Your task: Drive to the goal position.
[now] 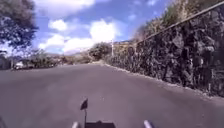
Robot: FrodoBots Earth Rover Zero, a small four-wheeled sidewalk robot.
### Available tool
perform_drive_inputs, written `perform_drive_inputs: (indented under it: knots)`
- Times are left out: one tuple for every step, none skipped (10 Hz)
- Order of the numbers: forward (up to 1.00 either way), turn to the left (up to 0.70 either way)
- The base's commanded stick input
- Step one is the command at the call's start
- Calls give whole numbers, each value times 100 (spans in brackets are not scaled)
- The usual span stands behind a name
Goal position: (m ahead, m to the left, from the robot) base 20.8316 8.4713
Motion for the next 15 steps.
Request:
perform_drive_inputs:
  knots:
    - [63,0]
    - [63,0]
    - [63,-3]
    - [63,-5]
    - [63,-16]
    - [63,-14]
    - [63,-12]
    - [63,0]
    - [63,0]
    - [63,0]
    - [63,0]
    - [63,0]
    - [63,0]
    - [63,0]
    - [63,0]
